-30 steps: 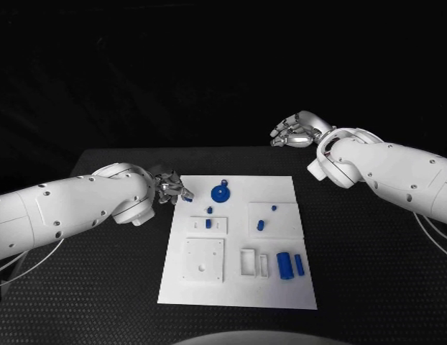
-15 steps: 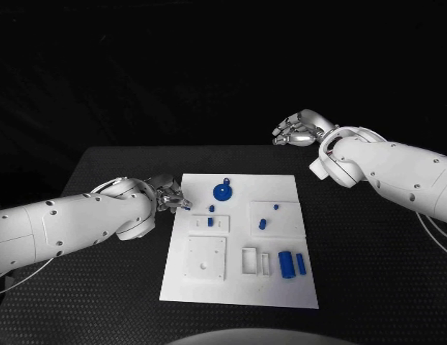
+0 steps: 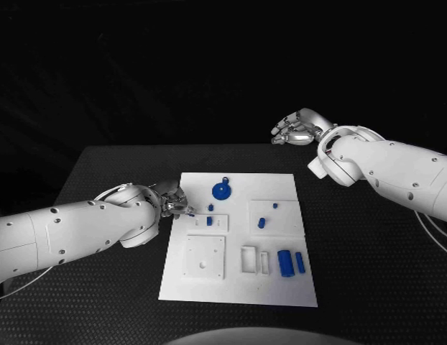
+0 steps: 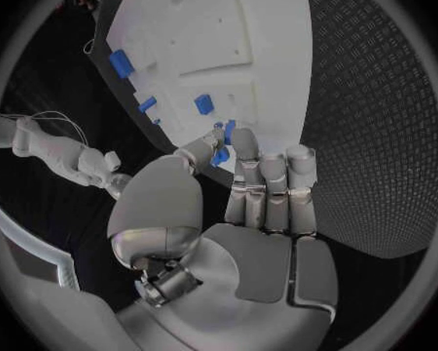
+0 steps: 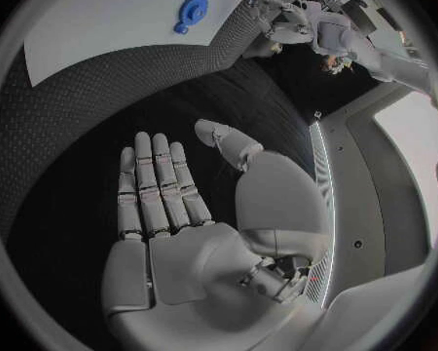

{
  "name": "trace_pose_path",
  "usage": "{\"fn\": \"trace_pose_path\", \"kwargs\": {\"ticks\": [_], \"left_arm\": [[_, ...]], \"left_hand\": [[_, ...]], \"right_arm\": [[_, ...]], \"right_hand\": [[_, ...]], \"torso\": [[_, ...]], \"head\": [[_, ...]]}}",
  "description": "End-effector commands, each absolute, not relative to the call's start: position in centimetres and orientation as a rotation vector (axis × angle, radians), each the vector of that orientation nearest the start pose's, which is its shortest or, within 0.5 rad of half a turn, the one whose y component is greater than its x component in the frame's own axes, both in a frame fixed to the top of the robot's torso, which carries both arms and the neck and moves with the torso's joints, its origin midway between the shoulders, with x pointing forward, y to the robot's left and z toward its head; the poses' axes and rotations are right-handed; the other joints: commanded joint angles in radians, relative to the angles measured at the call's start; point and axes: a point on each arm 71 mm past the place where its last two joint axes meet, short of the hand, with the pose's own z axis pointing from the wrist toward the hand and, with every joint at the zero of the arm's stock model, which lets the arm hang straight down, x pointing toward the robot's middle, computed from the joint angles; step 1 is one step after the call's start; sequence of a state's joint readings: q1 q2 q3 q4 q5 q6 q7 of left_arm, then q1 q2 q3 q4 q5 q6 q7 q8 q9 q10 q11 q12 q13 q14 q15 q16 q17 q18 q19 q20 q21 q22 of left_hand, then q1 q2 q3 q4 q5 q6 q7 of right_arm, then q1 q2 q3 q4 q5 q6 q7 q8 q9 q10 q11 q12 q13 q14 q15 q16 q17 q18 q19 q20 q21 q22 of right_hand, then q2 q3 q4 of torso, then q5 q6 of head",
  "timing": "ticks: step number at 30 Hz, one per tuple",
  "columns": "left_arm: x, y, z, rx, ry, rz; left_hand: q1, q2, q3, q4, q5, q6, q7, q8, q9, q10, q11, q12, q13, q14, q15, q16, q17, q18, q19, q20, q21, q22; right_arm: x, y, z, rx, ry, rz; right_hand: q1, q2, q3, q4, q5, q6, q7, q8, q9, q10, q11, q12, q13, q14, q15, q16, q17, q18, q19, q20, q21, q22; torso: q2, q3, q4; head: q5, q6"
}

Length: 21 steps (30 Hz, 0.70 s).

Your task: Assemble the parts on the task board

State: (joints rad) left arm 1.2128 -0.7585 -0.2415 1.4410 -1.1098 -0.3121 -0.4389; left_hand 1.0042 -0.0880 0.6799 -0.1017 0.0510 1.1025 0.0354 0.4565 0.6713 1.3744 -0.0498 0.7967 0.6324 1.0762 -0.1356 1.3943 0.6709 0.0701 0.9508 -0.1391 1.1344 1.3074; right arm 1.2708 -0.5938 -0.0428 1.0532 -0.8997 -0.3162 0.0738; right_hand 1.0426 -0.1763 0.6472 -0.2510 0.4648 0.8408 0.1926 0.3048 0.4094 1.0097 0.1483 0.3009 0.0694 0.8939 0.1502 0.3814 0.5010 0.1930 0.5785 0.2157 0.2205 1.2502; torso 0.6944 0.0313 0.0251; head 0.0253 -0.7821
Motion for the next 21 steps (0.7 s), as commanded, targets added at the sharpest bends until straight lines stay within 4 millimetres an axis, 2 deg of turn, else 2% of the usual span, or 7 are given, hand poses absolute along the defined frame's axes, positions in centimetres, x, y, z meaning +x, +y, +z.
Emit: {"fn": "trace_pose_path", "kwargs": {"ticks": [1, 5, 12, 21], "left_arm": [[47.1, 20.6, -27.2, -0.264, 2.081, -0.384], [47.0, 20.2, -27.5, -0.249, 2.103, -0.384], [46.9, 20.1, -28.0, -0.239, 2.117, -0.374], [47.1, 20.0, -28.3, -0.232, 2.120, -0.369]], "left_hand": [[0.006, -0.002, -0.001, 0.003, 0.005, 0.036, -0.026, 0.065, 0.036, 0.041, -0.038, 0.004, 0.004, 0.056, -0.046, 0.007, 0.004, 0.015, 0.009, -0.119, 0.008, 0.004], [0.004, -0.002, -0.003, 0.004, 0.004, 0.041, -0.027, 0.066, 0.037, 0.044, -0.039, 0.008, 0.008, 0.057, -0.047, 0.011, 0.007, 0.015, 0.010, -0.119, 0.009, 0.005], [0.005, 0.003, -0.003, 0.003, 0.007, 0.043, -0.029, 0.068, 0.038, 0.044, -0.041, 0.010, 0.010, 0.058, -0.048, 0.013, 0.009, 0.016, 0.011, -0.120, 0.010, 0.006], [0.005, 0.005, -0.004, 0.003, 0.007, 0.043, -0.029, 0.068, 0.038, 0.044, -0.041, 0.010, 0.011, 0.057, -0.048, 0.013, 0.009, 0.016, 0.011, -0.120, 0.010, 0.006]], "right_arm": [[57.7, -21.3, -17.2, 0.347, 1.625, 0.826], [57.6, -21.3, -17.2, 0.346, 1.626, 0.828], [57.6, -21.3, -17.2, 0.346, 1.625, 0.828], [57.6, -21.2, -17.2, 0.345, 1.626, 0.830]], "right_hand": [[-0.003, 0.002, -0.001, 0.001, 0.004, -0.010, 0.001, 0.005, -0.001, 0.000, 0.006, -0.005, 0.000, -0.006, -0.001, -0.005, 0.001, -0.015, 0.003, -0.005, -0.004, 0.002], [-0.002, 0.002, -0.001, 0.000, 0.004, -0.010, 0.001, 0.005, -0.001, 0.000, 0.006, -0.005, 0.000, -0.006, -0.001, -0.005, 0.001, -0.015, 0.003, -0.005, -0.005, 0.002], [-0.002, 0.001, -0.001, 0.000, 0.005, -0.010, 0.001, 0.005, -0.002, 0.000, 0.006, -0.005, 0.000, -0.006, -0.001, -0.006, 0.001, -0.015, 0.003, -0.005, -0.005, 0.002], [-0.001, 0.001, -0.001, 0.000, 0.005, -0.010, 0.001, 0.005, -0.002, 0.000, 0.006, -0.006, 0.000, -0.006, -0.001, -0.006, 0.001, -0.015, 0.003, -0.005, -0.006, 0.003]], "torso": [[-0.001, -0.0003, 0.0006], [-0.001, 0.0002, -0.0002], [-0.001, 0.0005, -0.0001], [0.000, -0.0001, -0.0001]], "head": [[0.001, -0.002], [0.002, -0.003], [-0.001, 0.002], [-0.002, -0.002]]}}
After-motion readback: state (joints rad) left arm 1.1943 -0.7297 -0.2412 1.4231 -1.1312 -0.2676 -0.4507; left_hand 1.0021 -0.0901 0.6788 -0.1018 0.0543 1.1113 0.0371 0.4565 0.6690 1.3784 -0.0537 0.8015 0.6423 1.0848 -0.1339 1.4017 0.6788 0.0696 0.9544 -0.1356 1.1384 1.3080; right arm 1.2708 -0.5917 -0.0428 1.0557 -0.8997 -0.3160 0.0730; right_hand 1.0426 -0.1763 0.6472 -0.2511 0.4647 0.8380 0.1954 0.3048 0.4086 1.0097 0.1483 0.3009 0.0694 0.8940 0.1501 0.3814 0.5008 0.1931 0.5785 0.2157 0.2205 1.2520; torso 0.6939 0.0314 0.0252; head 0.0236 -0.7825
